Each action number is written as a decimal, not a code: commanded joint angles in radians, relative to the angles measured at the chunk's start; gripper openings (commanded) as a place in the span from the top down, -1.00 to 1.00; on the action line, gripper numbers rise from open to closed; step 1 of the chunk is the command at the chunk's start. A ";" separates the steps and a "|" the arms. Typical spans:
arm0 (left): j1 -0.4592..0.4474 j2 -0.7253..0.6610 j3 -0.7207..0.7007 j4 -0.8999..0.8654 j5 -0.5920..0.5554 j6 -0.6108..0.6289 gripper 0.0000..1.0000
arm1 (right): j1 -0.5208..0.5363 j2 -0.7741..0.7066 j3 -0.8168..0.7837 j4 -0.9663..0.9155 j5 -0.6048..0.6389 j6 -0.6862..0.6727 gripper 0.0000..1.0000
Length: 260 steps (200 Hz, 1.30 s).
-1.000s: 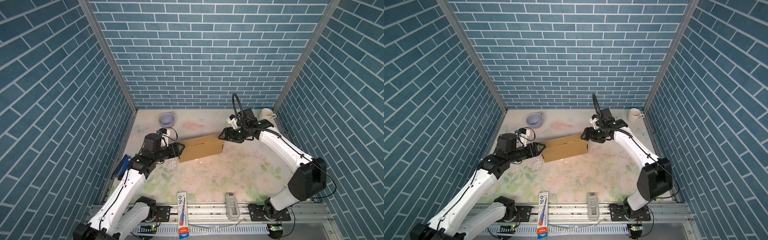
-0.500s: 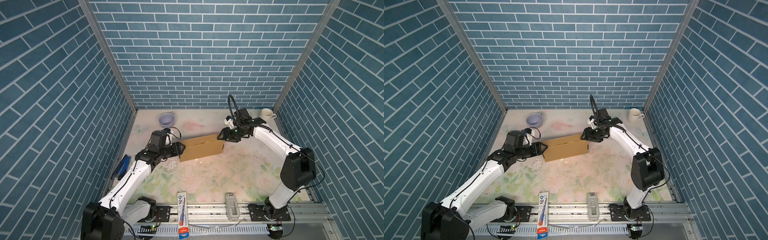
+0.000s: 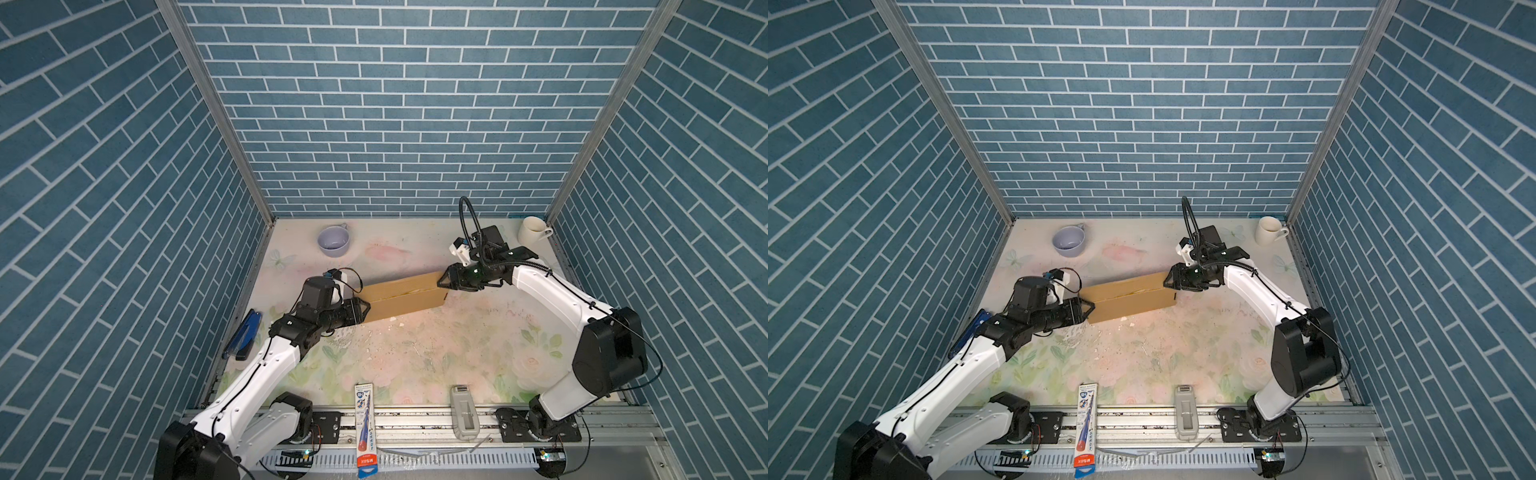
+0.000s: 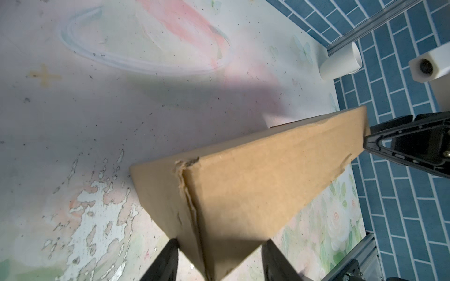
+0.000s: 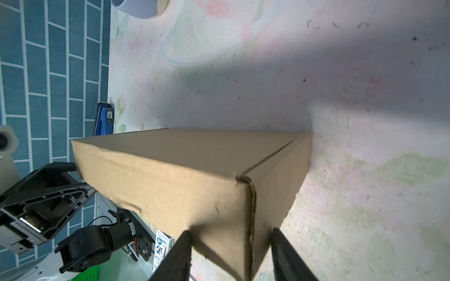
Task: Assemble paper box
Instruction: Turn over the paper box at the center of the table, then reset both arms
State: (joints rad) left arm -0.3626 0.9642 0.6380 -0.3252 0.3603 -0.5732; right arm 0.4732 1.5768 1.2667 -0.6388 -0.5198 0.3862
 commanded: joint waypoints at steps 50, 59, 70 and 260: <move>-0.113 -0.148 -0.137 -0.015 -0.085 -0.108 -0.09 | 0.043 -0.171 -0.276 0.060 0.027 0.044 -0.03; -0.128 -0.165 -0.154 -0.023 -0.092 -0.122 -0.09 | 0.044 -0.194 -0.302 0.068 0.032 0.051 -0.04; -0.142 -0.183 -0.166 -0.040 -0.106 -0.137 -0.09 | 0.047 -0.213 -0.333 0.084 0.038 0.061 -0.04; 0.052 -0.288 -0.124 0.001 -0.878 0.281 -0.99 | -0.114 -0.800 -0.722 0.453 0.971 -0.064 -0.98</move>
State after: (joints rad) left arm -0.3515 0.6804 0.5678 -0.3759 -0.2840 -0.4145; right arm 0.3664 0.8383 0.6323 -0.2623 0.1776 0.4080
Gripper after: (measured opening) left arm 0.995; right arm 0.987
